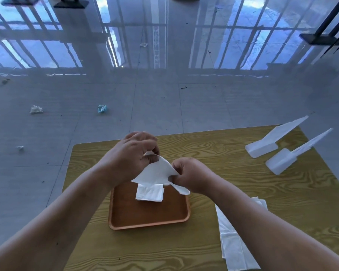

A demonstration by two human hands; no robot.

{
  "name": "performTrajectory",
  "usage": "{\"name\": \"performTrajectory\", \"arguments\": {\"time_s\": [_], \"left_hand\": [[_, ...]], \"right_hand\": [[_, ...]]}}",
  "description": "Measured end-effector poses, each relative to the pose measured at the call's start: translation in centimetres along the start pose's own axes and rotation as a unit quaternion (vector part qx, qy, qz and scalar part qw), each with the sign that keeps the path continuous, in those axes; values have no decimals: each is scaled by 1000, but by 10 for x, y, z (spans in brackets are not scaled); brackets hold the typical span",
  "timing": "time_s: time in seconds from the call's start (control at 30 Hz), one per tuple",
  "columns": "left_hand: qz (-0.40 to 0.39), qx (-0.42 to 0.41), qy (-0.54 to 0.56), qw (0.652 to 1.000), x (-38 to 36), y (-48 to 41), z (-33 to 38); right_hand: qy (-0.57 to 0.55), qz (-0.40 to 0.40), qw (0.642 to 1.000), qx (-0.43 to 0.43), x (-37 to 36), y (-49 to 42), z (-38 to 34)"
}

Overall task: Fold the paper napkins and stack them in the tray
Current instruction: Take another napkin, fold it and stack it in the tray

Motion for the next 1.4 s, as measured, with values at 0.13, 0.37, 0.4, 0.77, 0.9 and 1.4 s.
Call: {"name": "performTrajectory", "arguments": {"time_s": [0.13, 0.37, 0.4, 0.77, 0.9, 1.4], "left_hand": [[10, 24, 7, 1000, 0, 7, -17], [85, 106, 40, 990, -20, 23, -31], [109, 162, 71, 978, -24, 29, -34], [-137, 378, 576, 712, -108, 73, -35], [-55, 397, 612, 682, -102, 67, -38], [3, 329, 504, 799, -102, 32, -18]], "right_hand": [[-120, -75, 989, -41, -12, 1, -1], [-271, -100, 954, -86, -33, -2, -5], [-336, -79, 933, -99, -35, -2, -4], [-595, -20, 789, -151, -53, -2, 12], [-597, -32, 789, -140, -49, 0, 14], [-425, -64, 893, -133, -49, 32, 40]]}}
Point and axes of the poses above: each hand's wrist, its own y-axis away from the middle knuckle, its own x-axis out of the back of the hand, z = x × y, the point moved 3 cm from there along -y, towards the middle knuckle, and after that the axes turned 6 degrees about -y, right-handed, at the moved point
